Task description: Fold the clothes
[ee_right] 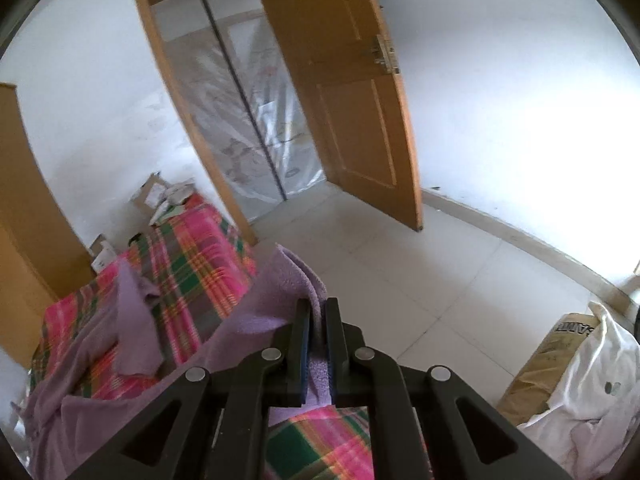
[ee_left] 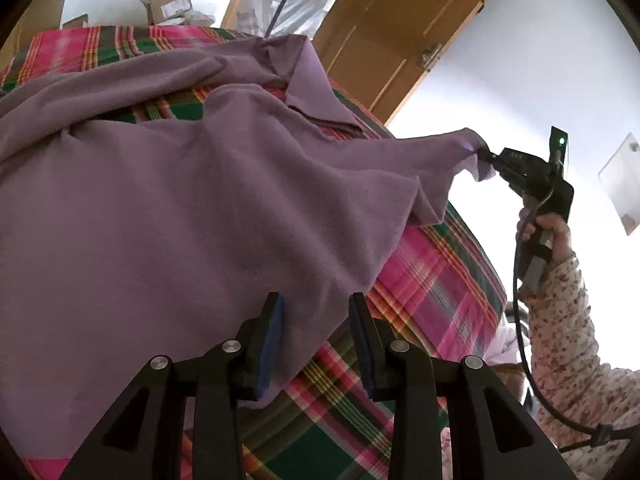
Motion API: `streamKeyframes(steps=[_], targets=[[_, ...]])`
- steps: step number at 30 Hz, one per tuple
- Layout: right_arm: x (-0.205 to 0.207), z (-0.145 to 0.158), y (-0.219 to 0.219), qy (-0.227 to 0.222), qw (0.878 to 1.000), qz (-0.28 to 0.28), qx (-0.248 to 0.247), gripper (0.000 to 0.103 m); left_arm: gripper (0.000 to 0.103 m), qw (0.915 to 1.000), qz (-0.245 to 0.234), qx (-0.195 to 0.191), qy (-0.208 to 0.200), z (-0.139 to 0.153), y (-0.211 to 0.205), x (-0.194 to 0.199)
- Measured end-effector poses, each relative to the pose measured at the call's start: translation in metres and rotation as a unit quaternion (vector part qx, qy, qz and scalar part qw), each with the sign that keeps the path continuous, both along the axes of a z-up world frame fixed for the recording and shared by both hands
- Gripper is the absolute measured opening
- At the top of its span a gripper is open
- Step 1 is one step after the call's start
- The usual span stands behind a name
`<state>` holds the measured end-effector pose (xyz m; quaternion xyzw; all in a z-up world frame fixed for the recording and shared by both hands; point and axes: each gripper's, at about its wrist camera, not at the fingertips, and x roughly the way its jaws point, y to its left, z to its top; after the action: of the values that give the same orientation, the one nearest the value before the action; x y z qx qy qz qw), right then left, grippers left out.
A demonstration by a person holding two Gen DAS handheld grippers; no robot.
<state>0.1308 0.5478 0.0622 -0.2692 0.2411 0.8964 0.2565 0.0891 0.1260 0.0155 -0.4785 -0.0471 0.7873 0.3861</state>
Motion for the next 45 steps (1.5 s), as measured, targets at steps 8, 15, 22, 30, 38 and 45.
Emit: streamKeyframes(steps=[8,15,22,30,38,45], targets=[[0.008,-0.008,0.024,-0.016,0.999,-0.049,0.010,0.007,0.035,0.9999,-0.005,0.004,-0.008,-0.001,0.001,-0.001],[-0.004,-0.022,0.027,-0.067,0.995,-0.065,0.038,0.007,0.035,0.9998,-0.005,0.013,-0.013,-0.002,-0.001,-0.002],[-0.022,-0.032,0.020,-0.126,0.988,-0.066,0.057,0.008,0.035,0.9998,0.006,0.015,-0.011,0.000,-0.006,-0.002],[-0.018,-0.015,0.007,-0.115,0.989,-0.058,0.071,0.027,0.035,0.9989,0.041,0.022,0.002,0.007,-0.030,-0.010],[-0.012,-0.028,-0.023,-0.131,0.991,0.011,0.030,0.034,0.035,0.9954,0.091,0.027,0.010,0.012,-0.067,-0.015],[-0.007,-0.053,-0.062,-0.144,0.985,0.094,-0.008,0.042,0.035,0.9901,0.136,0.031,0.012,0.012,-0.103,-0.018]])
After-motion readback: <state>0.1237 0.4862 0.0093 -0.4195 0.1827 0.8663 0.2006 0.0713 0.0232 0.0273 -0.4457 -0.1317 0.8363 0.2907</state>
